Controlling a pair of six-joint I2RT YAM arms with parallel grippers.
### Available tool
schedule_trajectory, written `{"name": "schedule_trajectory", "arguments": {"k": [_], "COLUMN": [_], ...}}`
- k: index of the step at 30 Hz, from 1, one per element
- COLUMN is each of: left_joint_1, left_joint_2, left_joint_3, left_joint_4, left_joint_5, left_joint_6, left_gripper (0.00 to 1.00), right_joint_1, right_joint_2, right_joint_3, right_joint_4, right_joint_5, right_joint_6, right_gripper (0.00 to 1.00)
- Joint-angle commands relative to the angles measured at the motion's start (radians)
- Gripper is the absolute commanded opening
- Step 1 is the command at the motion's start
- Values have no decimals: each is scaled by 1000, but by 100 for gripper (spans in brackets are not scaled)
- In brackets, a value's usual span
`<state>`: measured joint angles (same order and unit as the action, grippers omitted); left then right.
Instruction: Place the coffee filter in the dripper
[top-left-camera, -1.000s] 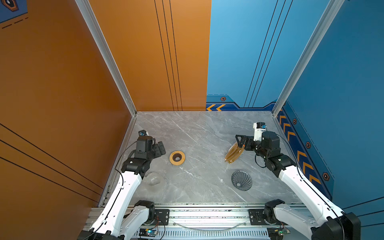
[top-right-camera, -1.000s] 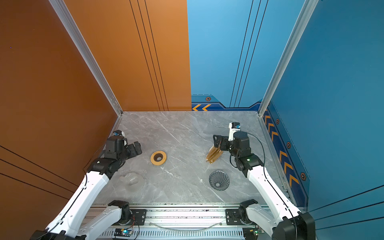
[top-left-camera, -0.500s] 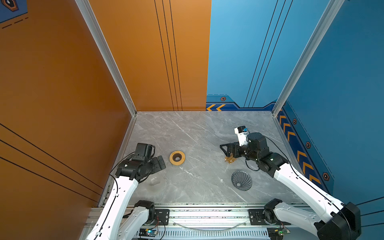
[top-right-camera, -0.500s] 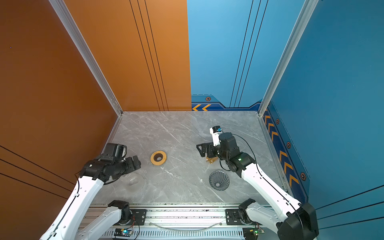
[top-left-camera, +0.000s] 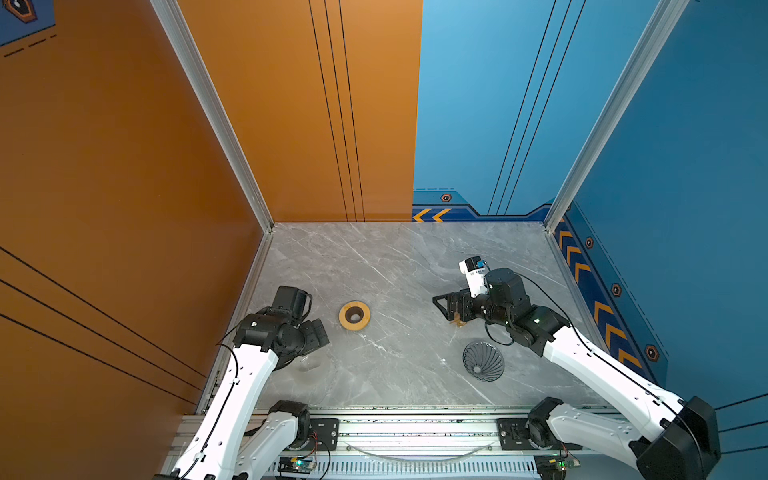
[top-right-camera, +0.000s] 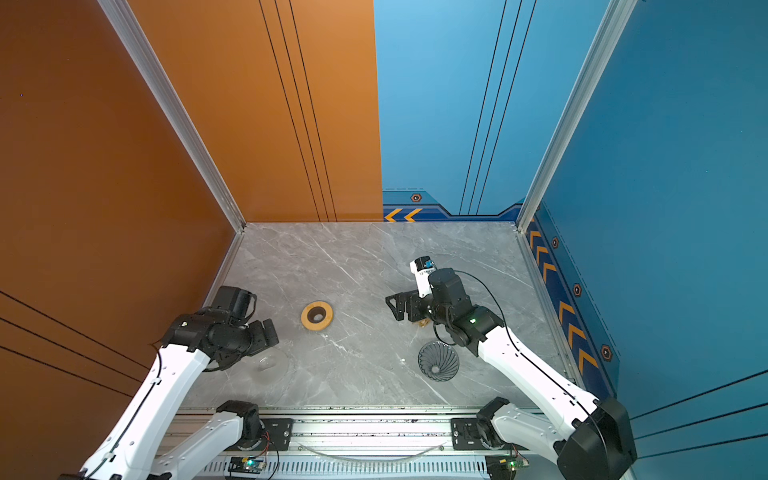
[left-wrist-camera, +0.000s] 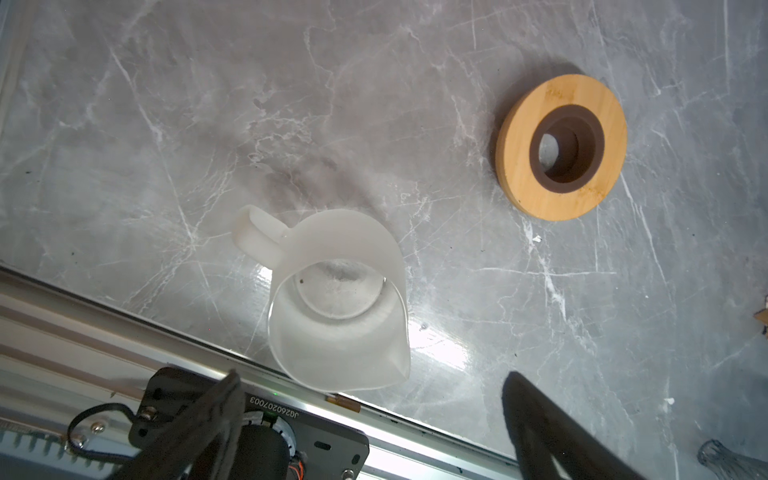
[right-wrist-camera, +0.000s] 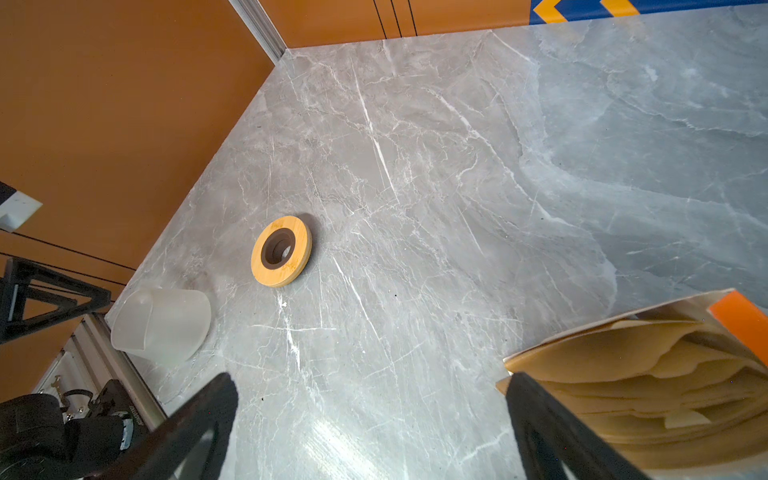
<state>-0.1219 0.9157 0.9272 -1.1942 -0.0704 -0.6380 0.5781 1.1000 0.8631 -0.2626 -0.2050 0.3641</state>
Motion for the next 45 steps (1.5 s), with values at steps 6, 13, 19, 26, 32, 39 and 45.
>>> {"name": "schedule_trajectory", "arguments": {"k": [6, 13, 19, 26, 32, 39, 45], "left_joint_1": [46, 59, 62, 62, 62, 61, 62], "left_joint_2": [46, 89, 114, 145, 156, 172, 186], "left_joint_3": [-39, -59, -76, -86, -98, -123, -120], "left_joint_4": [-32, -30, -8, 19, 33, 112, 177], "left_joint_5": [-27, 3, 40, 70, 102, 207, 287], "left_joint_6": [-33, -41, -45, -49, -49, -65, -75], "left_gripper": [98, 98, 98, 98, 98, 98, 98], "right_joint_1": [6, 6, 8, 8, 8, 9, 8], "right_joint_2": [-5, 1, -4, -17, -26, -27, -24], "right_joint_3": [-3, -2, -3, -5, -10, -9, -11], "right_joint_4": [-29, -29, -40, -49, -52, -52, -55], "right_joint_5": [35, 41, 45, 55, 57, 67, 71], "right_joint_6": [-13, -13, -11, -9, -7, -8, -8], "right_gripper": [100, 100, 100, 100, 100, 100, 100]}}
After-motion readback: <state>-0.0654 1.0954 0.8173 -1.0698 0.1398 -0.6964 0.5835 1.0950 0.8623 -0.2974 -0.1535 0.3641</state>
